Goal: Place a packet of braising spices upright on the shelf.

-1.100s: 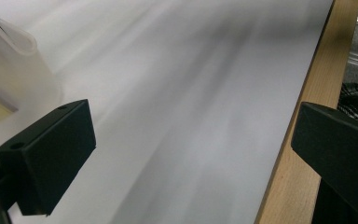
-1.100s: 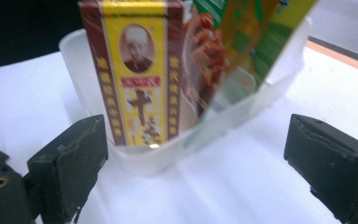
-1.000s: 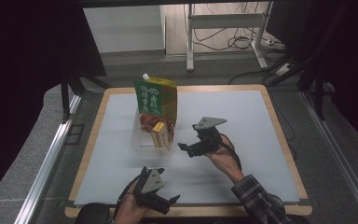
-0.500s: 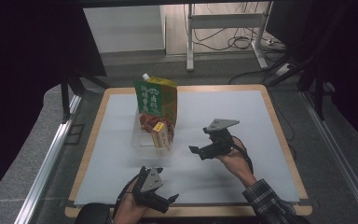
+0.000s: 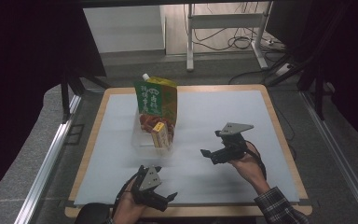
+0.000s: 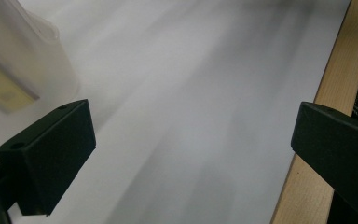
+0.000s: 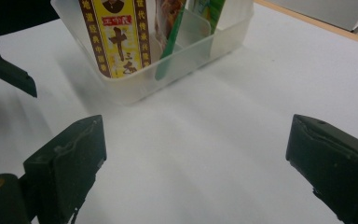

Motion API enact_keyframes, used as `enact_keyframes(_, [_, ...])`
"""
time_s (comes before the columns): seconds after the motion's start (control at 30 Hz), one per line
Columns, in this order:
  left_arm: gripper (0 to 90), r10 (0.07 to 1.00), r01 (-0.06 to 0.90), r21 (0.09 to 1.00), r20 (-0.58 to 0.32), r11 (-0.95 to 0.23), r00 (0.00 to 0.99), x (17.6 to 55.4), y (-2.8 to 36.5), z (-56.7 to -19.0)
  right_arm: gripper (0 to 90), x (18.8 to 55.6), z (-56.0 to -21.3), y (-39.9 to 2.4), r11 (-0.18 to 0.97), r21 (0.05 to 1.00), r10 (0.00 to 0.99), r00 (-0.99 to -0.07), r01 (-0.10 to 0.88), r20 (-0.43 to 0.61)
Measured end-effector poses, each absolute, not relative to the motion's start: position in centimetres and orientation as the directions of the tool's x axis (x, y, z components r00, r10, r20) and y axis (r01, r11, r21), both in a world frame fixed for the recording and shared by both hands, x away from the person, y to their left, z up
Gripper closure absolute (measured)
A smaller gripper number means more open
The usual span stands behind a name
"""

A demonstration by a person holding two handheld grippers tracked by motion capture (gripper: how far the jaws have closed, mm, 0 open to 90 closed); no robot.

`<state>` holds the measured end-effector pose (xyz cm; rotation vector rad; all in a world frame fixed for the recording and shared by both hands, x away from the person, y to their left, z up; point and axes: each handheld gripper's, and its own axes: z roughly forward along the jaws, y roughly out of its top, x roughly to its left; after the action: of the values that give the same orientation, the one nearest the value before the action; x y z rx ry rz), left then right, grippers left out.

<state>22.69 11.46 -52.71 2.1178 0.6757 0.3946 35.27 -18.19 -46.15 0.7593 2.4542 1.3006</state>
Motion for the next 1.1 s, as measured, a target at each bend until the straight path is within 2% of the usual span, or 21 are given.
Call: enact_keyframes(1.1, [0.0, 0.597, 0.336, 0.796, 0.041, -0.504, 0.801, 22.9, 11.3, -53.0, 2.0, 30.6, -47.9, -27.3, 0.407, 0.826, 0.687, -0.727, 0.39, 0.004])
